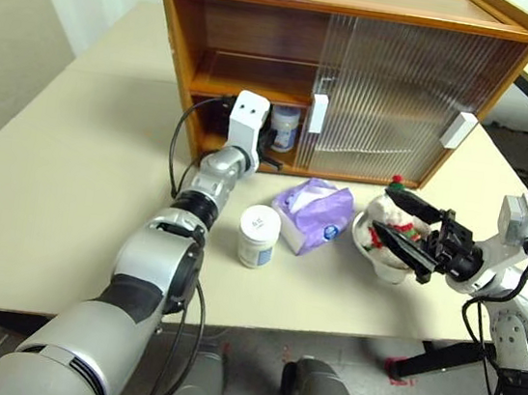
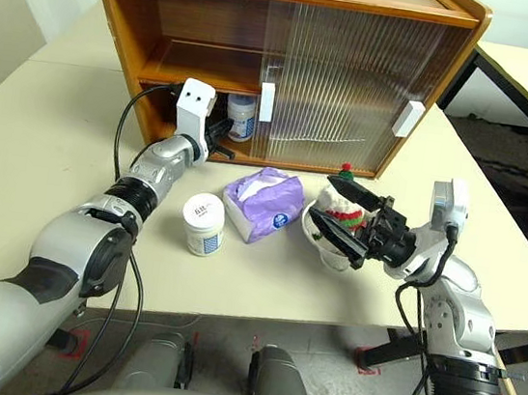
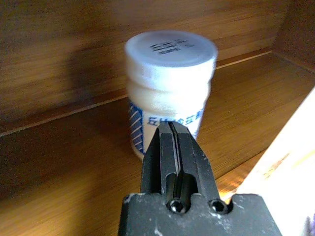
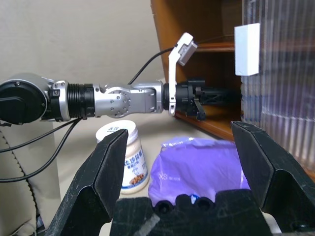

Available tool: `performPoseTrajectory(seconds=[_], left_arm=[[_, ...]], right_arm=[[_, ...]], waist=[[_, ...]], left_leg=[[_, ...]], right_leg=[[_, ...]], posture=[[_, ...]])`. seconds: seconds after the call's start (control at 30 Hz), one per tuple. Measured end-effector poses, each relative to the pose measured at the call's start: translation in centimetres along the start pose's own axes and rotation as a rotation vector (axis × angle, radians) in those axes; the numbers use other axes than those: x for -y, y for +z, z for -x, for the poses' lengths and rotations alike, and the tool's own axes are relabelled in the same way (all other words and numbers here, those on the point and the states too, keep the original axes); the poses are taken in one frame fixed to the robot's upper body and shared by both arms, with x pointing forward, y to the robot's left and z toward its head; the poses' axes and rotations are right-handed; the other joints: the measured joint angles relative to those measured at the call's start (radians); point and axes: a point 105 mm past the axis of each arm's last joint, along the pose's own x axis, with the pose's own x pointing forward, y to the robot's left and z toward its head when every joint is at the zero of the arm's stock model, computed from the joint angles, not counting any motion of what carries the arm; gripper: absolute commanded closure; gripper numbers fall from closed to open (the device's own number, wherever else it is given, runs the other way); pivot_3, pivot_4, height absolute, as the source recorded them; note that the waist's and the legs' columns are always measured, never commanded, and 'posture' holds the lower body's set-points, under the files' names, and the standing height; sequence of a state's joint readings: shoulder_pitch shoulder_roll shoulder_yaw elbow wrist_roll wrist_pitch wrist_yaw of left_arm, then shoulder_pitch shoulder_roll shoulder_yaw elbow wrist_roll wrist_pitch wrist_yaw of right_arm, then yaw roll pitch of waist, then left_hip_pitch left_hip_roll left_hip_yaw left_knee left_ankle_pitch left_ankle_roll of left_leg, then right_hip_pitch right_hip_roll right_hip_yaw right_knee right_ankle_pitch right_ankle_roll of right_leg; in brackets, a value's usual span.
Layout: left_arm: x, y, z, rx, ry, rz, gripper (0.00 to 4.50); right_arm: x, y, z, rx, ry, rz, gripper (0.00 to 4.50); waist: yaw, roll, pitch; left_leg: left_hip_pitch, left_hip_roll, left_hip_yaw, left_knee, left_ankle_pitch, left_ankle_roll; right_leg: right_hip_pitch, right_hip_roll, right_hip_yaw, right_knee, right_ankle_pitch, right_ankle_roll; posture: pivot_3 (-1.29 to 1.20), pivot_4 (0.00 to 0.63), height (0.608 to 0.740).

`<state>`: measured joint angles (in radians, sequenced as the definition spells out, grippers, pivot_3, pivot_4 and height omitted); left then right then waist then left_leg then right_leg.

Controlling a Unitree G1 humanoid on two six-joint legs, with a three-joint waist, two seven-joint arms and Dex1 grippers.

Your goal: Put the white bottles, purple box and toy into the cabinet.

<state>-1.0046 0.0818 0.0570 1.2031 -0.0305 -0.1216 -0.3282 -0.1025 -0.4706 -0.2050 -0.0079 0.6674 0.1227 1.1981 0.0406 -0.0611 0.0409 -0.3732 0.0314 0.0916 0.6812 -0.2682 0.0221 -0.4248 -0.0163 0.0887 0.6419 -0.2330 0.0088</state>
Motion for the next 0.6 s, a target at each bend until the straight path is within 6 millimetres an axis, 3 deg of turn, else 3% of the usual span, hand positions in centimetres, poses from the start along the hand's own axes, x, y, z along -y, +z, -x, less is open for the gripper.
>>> performPoseTrajectory(seconds=[0.17,0.33,0.5,0.6], left_arm=[[0.3,0.3,-0.1,0.011,-0.014,-0.002,4.48],[-1.1,-0.3,1.1,0.038,-0.012,-0.009,4.48],[-3.6,-2.3,6.2,0.106,-0.09,0.021,4.48],[-4.2,-1.4,8.9,0.145,-0.171,-0.017,3.88]], right_arm=[[0.0,0.1,-0.1,0.002,0.002,0.004,0.0],[0.3,0.5,-0.6,0.015,0.014,0.013,0.0],[0.6,0.2,-0.7,0.016,0.014,0.0,0.0],[0.6,0.1,-0.8,0.018,0.025,-0.005,0.0]], waist=[[-0.016,0.0,0.0],[-0.03,0.0,0.0],[-0.033,0.001,-0.001],[-0.024,0.002,-0.001]], left_leg=[[0.0,0.0,0.0,0.0,0.0,0.0],[0.002,0.001,-0.002,0.0,0.0,0.0],[0.003,0.003,-0.002,-0.001,0.0,0.001],[0.003,0.004,-0.002,-0.001,0.0,0.001]], right_leg=[[0.0,0.0,0.0,0.0,0.0,0.0],[0.0,0.0,0.002,0.002,0.0,0.0],[0.0,0.0,0.003,0.004,0.001,-0.003],[0.0,-0.001,0.003,0.003,0.001,-0.003]], posture=[[0.09,0.0,0.74],[0.11,0.0,0.74],[0.12,0.0,0.74],[0.12,0.0,0.74]])
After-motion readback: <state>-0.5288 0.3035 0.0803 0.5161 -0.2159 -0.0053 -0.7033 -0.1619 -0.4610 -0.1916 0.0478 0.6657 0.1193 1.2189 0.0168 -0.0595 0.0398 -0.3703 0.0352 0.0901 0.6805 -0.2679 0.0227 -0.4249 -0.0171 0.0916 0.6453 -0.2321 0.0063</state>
